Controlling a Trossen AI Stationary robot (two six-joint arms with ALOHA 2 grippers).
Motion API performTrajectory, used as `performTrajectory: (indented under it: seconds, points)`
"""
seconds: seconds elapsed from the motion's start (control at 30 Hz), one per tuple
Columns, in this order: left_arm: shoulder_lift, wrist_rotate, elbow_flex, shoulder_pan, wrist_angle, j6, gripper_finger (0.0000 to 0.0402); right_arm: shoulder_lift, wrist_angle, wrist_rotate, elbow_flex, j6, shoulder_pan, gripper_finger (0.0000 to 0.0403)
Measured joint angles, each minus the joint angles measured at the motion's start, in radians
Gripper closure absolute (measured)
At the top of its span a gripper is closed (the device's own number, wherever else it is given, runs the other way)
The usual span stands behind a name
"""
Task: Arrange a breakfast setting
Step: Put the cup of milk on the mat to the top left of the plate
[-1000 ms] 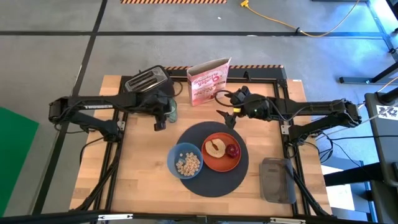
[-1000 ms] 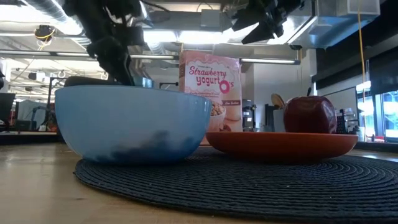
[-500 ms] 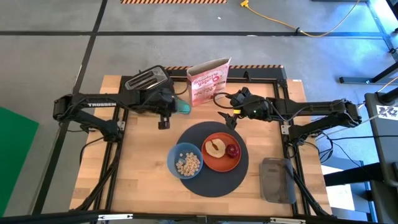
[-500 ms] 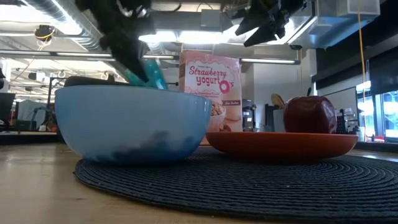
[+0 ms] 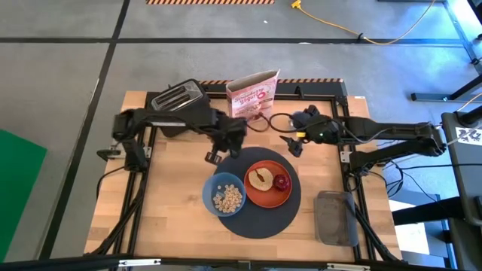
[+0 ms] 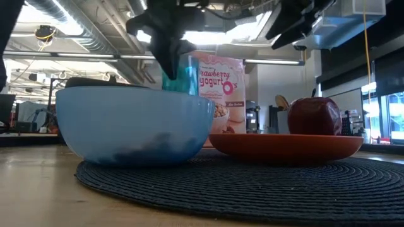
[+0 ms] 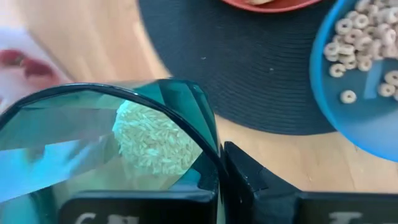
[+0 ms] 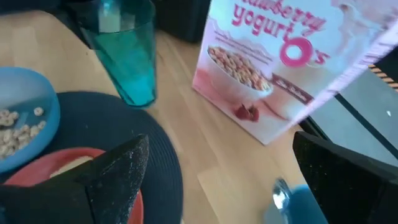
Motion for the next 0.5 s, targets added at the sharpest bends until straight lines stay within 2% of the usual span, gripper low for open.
performTrajectory:
  seconds: [0.23, 0.5]
  points:
    - [0.142, 0.038, 0.170, -0.068, -0.102, 0.085, 0.0396, -0.062, -0.077, 0.008, 0.000, 0.003, 0.000, 0.0015]
    - [0.158, 0.097, 0.180, -0.113, -0.116, 0.134, 0.0394, -0.084, -0.109, 0.024, 0.000, -0.005, 0.000, 0.0015]
